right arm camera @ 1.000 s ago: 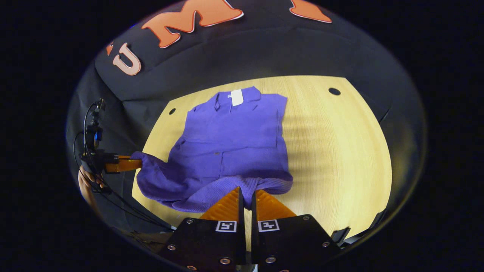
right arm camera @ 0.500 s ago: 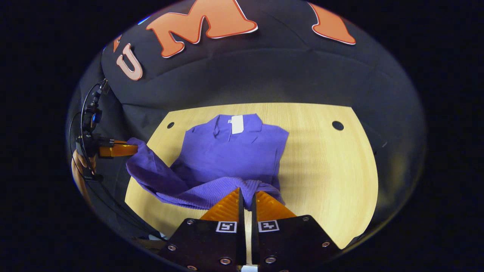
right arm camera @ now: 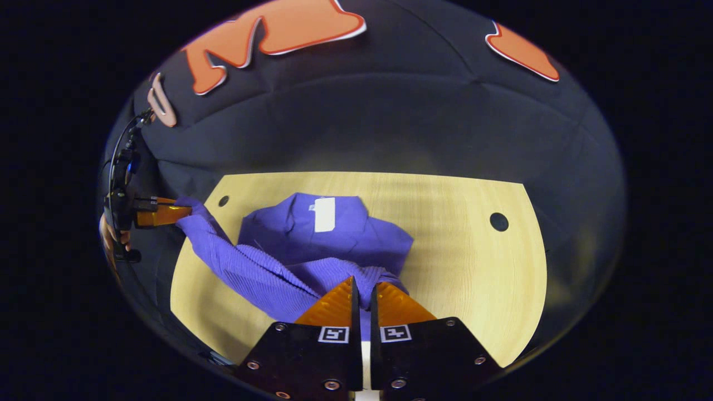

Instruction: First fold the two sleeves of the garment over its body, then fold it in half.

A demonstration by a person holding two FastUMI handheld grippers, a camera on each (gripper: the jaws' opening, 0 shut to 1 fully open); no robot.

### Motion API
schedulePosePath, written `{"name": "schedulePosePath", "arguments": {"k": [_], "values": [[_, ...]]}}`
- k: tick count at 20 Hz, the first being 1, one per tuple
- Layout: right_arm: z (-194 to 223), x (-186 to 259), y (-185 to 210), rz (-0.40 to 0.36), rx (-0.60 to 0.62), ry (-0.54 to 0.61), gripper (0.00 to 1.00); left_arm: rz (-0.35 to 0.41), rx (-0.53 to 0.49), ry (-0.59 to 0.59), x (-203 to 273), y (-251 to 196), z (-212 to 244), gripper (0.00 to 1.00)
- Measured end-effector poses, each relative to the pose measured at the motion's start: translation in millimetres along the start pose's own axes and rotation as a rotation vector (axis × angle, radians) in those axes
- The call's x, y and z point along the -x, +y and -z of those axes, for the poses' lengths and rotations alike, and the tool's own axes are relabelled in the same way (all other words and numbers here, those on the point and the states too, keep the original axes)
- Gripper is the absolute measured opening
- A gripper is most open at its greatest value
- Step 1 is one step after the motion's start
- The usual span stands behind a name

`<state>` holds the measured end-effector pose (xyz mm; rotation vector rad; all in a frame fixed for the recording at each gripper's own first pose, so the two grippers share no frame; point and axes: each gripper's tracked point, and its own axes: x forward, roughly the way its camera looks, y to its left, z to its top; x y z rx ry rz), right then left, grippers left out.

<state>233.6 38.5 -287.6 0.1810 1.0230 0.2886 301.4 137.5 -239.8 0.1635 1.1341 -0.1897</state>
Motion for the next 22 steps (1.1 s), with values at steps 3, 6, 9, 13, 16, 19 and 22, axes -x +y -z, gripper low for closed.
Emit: {"name": "schedulePosePath", "arguments": {"k": [3, 6, 9, 13, 16, 19, 22], "values": [[-31.9, -23.1, -10.7, 0.038, -0.029, -0.039, 0.11, -0.11, -0.034, -0.059, -28.9, 21.7, -28.6, 0.11], [-57.7, -25.9, -28.1, 0.082, -0.065, -0.1, 0.19, -0.198, -0.022, -0.158, -32.4, 37.1, -53.7, 0.31], [-68.8, -13.7, -34.8, 0.087, -0.101, -0.146, 0.46, -0.191, 0.018, -0.225, -16.8, 31.1, -59.7, 0.47], [-80.8, 6.9, -44.1, 0.136, -0.055, -0.237, 0.63, -0.161, 0.077, -0.334, 14.9, 22.9, -64.4, 0.9], [-88.2, 42.4, -33.6, 0.156, -0.007, -0.331, 0.77, -0.168, 0.112, -0.426, 50.9, 26.3, -67.3, 0.96], [-94.6, 71.1, -14.6, 0.155, 0.004, -0.422, 0.89, -0.145, 0.142, -0.536, 92.4, 18.5, -72.2, 0.96], [-94.8, 103.4, 7.5, 0.11, 0.02, -0.495, 0.95, -0.137, 0.155, -0.656, 137.7, 9.6, -74.3, 0.96]]}}
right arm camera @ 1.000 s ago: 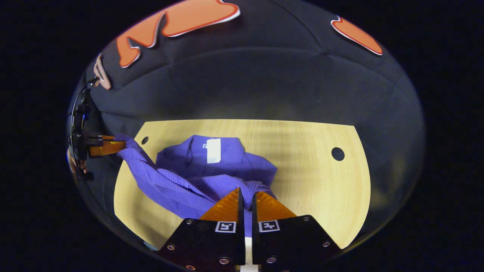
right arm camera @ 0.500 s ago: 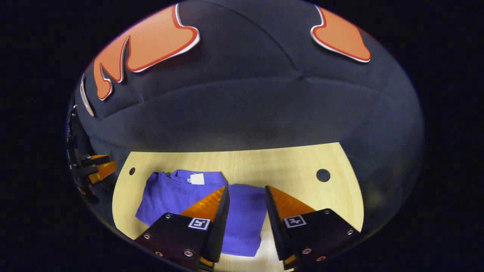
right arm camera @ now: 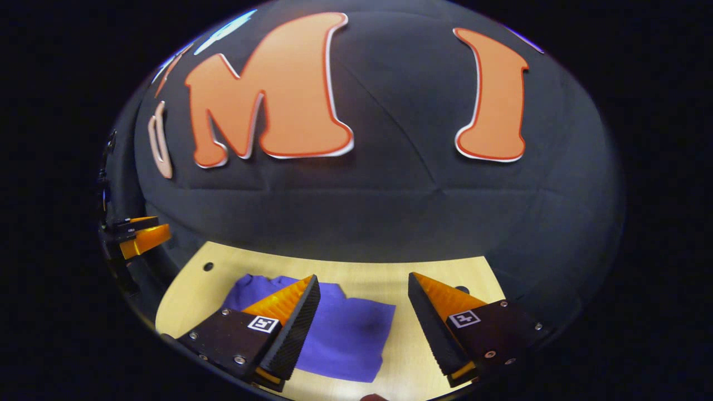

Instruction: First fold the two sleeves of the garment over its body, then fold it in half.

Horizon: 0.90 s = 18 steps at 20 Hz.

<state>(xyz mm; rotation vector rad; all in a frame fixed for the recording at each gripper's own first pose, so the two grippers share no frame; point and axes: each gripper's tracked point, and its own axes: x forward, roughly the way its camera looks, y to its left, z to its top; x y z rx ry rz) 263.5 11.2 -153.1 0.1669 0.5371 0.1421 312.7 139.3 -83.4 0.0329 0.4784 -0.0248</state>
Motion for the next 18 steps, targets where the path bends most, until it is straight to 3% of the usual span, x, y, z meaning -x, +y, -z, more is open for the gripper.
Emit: {"name": "schedulePosePath", "arguments": {"k": [3, 6, 13, 18], "values": [[-20.2, 28.1, 9.8, 0.003, 0.016, -0.1, 0.95, -0.009, 0.031, -0.093, 35.0, -4.0, -15.7, 0.96], [-25.7, 57.4, 27.1, -0.045, 0.031, -0.161, 0.95, 0.01, 0.06, -0.193, 63.7, -12.9, -29.0, 0.98], [-38.9, 109.5, 41.5, -0.022, 0.039, -0.353, 0.95, -0.026, 0.051, -0.266, 121.6, -28.4, -18.3, 0.96], [-10.4, 133.8, 55.6, -0.046, 0.013, -0.364, 0.95, -0.035, 0.05, -0.27, 143.3, -41.4, 6.3, 0.96]]}}
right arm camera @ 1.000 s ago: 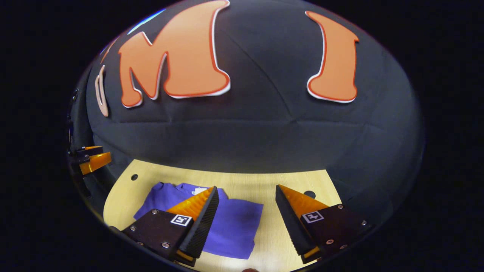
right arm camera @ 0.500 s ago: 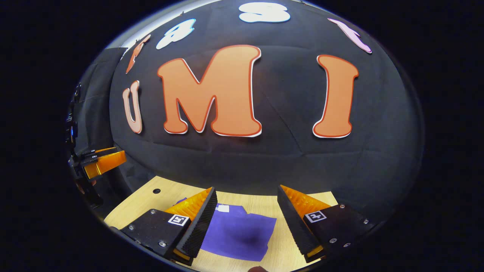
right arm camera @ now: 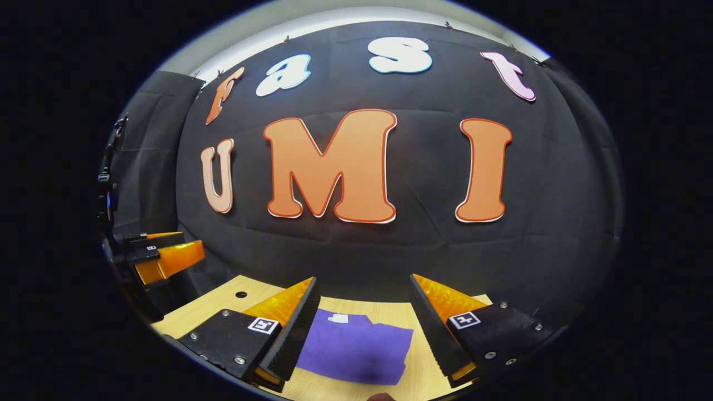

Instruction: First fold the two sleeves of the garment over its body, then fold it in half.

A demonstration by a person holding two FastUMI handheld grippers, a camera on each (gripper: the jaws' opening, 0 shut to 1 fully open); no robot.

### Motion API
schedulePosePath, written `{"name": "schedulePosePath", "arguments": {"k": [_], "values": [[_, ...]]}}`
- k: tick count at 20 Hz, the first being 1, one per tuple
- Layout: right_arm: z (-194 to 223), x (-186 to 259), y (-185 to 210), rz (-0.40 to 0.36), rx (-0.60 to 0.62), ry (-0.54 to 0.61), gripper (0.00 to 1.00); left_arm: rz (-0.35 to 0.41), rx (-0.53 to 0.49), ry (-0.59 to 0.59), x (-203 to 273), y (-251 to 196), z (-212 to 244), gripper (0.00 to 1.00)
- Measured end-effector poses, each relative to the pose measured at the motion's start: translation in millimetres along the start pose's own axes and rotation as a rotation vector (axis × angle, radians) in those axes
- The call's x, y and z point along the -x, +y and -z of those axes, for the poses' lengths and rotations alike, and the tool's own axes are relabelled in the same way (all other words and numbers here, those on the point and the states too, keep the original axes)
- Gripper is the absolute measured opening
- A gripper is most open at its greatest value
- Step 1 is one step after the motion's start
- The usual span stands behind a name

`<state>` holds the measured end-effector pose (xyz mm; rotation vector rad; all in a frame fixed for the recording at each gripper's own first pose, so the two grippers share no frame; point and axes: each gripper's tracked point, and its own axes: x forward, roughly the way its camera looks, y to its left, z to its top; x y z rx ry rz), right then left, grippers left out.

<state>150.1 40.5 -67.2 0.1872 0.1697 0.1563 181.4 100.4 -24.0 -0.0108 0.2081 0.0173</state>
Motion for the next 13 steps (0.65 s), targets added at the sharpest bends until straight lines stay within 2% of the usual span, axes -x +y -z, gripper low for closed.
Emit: {"name": "schedulePosePath", "arguments": {"k": [4, 10, 13], "values": [[-1.2, 14.6, -0.5, 0.027, 0.007, -0.061, 0.95, 0.012, 0.031, -0.002, 18.5, -15.4, 15.8, 0.96], [12.7, 33.8, 0.1, 0.045, 0.003, -0.042, 0.95, 0.061, -0.009, -0.06, 37.3, -36.3, 13.7, 0.96], [13.4, 43.1, -6.8, 0.061, 0.01, -0.059, 0.95, 0.078, -0.017, -0.048, 37.8, -42.6, 16.4, 0.96]]}}
